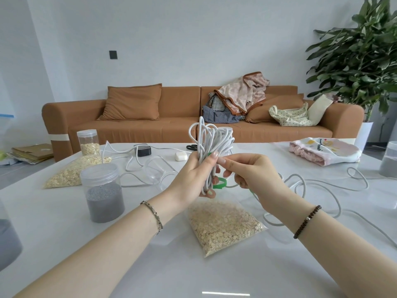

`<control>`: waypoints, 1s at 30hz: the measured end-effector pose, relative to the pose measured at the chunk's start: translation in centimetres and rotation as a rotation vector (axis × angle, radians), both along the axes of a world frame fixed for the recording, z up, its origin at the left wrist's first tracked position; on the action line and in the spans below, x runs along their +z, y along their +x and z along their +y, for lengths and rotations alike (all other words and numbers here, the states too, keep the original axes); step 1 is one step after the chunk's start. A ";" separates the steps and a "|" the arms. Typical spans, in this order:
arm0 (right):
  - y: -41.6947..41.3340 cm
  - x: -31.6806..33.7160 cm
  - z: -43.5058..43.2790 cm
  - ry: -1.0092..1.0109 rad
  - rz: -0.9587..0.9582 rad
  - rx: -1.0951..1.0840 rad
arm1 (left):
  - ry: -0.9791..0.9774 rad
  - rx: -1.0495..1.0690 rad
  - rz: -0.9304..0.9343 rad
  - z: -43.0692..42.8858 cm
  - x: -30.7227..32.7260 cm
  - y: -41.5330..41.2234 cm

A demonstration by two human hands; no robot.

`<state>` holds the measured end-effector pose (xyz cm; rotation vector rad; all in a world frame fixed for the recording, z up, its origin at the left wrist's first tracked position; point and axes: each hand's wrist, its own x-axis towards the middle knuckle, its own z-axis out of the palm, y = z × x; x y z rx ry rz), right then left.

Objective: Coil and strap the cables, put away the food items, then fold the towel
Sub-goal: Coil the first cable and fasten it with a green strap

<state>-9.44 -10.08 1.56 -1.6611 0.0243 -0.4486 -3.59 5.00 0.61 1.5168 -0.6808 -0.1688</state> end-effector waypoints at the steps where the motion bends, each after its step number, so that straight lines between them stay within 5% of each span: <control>1: 0.0 0.1 0.0 -0.007 0.000 0.016 | -0.020 0.007 0.022 0.0 0.1 0.1; 11: 0.4 0.7 -2.2 -0.045 0.053 -0.084 | -0.262 -0.138 0.323 0.0 1.4 0.0; 30: 1.1 -0.7 -2.0 -0.162 0.082 -0.134 | -0.227 -0.350 0.410 -0.5 0.8 -1.2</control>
